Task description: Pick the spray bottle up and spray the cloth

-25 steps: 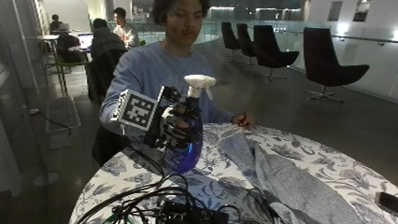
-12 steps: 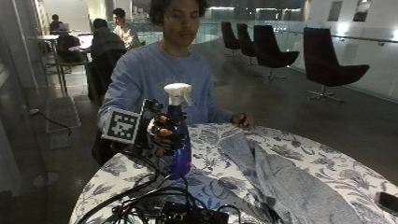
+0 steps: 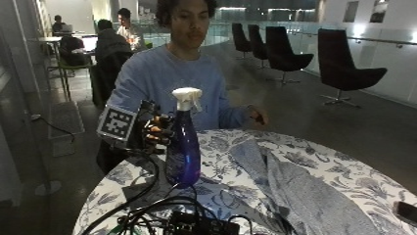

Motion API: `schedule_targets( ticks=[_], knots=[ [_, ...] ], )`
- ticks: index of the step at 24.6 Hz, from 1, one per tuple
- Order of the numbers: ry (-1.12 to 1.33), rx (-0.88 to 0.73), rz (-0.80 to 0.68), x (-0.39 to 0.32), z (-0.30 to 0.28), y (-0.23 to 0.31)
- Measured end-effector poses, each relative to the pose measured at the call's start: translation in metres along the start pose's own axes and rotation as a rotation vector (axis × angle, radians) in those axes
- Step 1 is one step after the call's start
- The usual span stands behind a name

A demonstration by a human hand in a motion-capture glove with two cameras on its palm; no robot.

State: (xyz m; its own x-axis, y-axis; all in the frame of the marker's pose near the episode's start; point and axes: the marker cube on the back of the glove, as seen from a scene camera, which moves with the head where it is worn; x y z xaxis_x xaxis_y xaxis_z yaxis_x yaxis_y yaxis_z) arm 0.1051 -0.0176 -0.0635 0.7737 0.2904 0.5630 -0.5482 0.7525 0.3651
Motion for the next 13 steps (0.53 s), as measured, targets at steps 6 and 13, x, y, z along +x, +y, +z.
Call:
schedule_targets(
  ticks=[6,13],
  knots=[
    [0.049,-0.051,0.014,-0.012,-0.018,0.033],
    [0.075,-0.037,-0.028,-0.021,-0.024,0.053]
  ],
)
